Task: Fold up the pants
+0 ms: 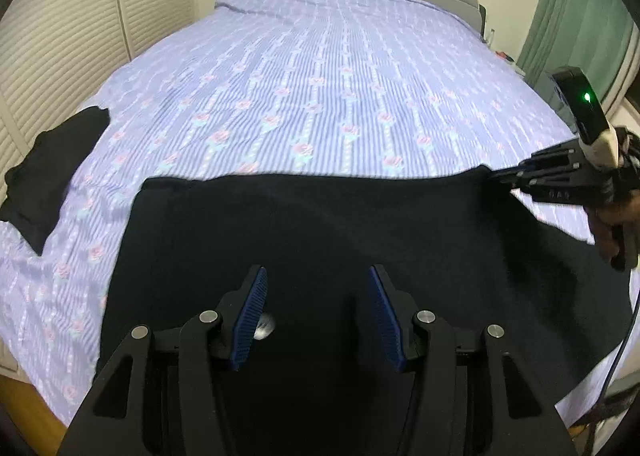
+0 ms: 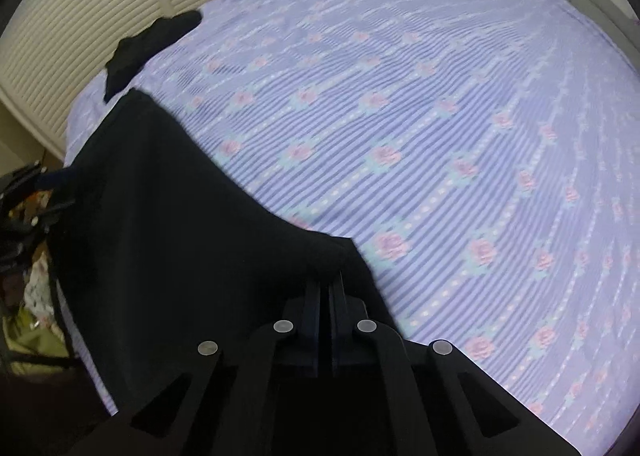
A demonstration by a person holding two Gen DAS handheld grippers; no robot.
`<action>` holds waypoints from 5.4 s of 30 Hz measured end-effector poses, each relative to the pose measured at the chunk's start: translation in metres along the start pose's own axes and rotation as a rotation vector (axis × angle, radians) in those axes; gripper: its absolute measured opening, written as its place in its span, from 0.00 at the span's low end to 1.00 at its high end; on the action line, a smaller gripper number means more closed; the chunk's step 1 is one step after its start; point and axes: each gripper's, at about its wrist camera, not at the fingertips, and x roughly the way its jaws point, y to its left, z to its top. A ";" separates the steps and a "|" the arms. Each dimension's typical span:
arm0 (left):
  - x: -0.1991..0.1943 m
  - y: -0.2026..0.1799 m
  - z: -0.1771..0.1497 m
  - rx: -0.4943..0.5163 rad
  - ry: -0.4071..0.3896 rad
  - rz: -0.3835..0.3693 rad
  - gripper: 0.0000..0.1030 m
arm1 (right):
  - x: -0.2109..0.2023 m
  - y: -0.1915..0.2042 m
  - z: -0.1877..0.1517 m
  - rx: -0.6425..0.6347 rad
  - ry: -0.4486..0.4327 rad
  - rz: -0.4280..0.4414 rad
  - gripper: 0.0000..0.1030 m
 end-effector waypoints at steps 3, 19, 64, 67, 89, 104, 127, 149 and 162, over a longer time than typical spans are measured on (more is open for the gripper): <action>0.008 -0.009 0.011 -0.002 -0.004 0.000 0.50 | -0.001 -0.002 0.003 0.003 -0.009 -0.029 0.02; -0.016 0.027 -0.006 -0.063 -0.050 0.052 0.50 | -0.043 0.008 -0.012 0.175 -0.159 -0.165 0.52; -0.048 -0.015 -0.121 0.118 -0.008 0.084 0.57 | -0.106 0.128 -0.242 0.489 -0.150 -0.271 0.61; -0.037 0.004 -0.138 0.067 0.014 0.132 0.57 | -0.103 0.136 -0.245 0.467 -0.140 -0.238 0.61; -0.086 0.078 -0.134 -0.281 -0.051 0.227 0.64 | -0.096 0.159 -0.063 0.030 -0.211 -0.039 0.61; -0.057 0.120 -0.133 -0.786 0.049 0.301 0.66 | 0.029 0.225 0.144 -0.696 0.093 0.337 0.61; -0.002 0.153 -0.142 -1.029 0.005 0.036 0.75 | 0.159 0.240 0.190 -0.799 0.549 0.582 0.61; -0.085 0.076 -0.083 -0.653 -0.184 0.256 0.30 | 0.011 0.215 0.177 -0.927 0.332 0.616 0.18; -0.151 -0.111 -0.045 -0.177 -0.322 0.146 0.30 | -0.134 0.081 0.064 -0.935 0.239 0.390 0.14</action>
